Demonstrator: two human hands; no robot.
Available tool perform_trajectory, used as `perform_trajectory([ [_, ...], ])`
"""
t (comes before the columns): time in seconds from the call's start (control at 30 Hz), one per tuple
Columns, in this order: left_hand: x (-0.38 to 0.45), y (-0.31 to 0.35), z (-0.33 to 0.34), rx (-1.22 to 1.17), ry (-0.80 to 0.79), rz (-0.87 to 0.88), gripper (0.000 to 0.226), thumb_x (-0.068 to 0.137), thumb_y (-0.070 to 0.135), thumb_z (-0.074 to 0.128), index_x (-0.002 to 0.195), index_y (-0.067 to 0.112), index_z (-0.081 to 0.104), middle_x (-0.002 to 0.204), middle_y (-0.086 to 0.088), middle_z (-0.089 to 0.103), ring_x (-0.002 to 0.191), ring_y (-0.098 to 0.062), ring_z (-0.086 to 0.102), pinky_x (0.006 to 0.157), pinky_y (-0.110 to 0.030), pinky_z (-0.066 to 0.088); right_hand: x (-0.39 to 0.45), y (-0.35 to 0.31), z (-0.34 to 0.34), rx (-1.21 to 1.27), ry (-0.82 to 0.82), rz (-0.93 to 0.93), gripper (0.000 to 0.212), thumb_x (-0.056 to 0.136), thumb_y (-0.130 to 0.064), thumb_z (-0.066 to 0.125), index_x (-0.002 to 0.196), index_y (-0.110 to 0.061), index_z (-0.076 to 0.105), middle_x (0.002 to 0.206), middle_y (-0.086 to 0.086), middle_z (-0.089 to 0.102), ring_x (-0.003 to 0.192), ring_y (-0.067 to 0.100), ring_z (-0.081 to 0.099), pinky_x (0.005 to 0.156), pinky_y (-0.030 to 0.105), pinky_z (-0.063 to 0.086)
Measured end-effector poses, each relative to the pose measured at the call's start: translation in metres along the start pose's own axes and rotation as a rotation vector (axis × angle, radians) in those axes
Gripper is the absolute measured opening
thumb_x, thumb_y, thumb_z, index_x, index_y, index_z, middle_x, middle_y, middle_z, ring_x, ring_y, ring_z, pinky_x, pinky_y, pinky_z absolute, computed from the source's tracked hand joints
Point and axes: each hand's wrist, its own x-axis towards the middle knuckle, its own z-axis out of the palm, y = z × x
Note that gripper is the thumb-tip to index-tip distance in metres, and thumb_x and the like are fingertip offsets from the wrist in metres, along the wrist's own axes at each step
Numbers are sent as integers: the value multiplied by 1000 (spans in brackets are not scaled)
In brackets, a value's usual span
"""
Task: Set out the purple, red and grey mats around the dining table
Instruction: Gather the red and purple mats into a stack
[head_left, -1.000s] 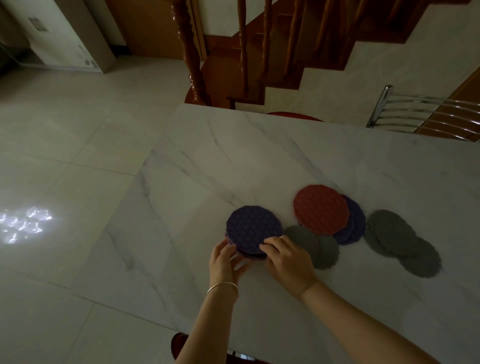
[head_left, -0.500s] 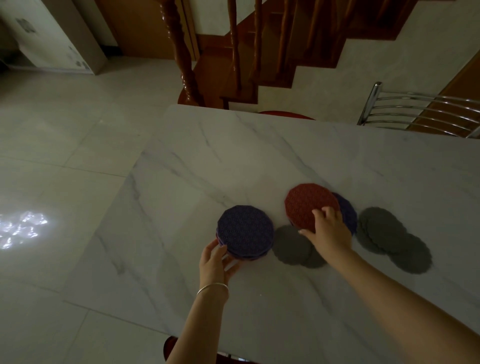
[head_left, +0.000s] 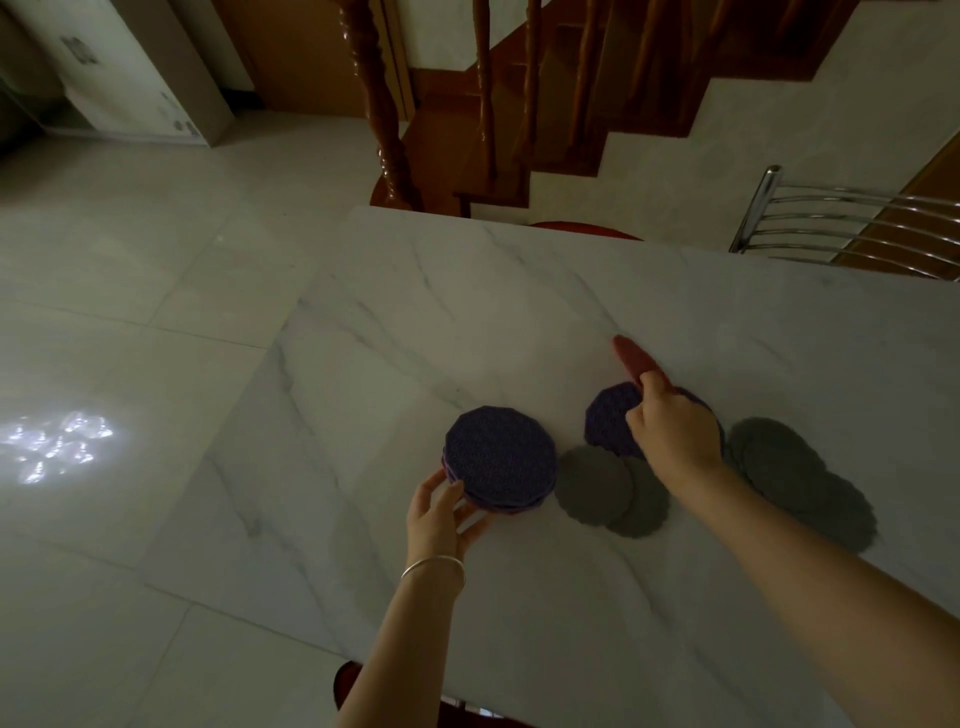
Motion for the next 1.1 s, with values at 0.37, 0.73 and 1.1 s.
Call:
perform_trajectory([
  [0.37, -5, 4, 2, -44, 5, -55, 27, 89, 20, 54, 113, 11, 60, 100, -16, 67, 84, -29, 66, 63, -38, 56, -59, -86, 41, 111, -74, -588, 43, 69, -2, 70, 111, -10, 68, 111, 18, 69, 96, 31, 67, 63, 37, 60],
  [0.73, 0, 4, 4, 34, 26, -20, 30, 88, 0, 54, 113, 16, 53, 94, -12, 62, 77, -25, 62, 63, -39, 52, -46, -30, 42, 303, -93, -179, 39, 82, -7, 56, 121, -14, 61, 130, 4, 56, 121, 22, 49, 94, 33, 45],
  [1.1, 4, 0, 4, 39, 22, 4, 34, 90, 1, 53, 122, 13, 50, 94, -12, 61, 76, -25, 60, 65, -39, 51, -28, 91, 35, -97, -437, -149, 72, 88, -13, 58, 148, -22, 18, 158, 7, 3, 143, 24, 11, 113, 37, 26],
])
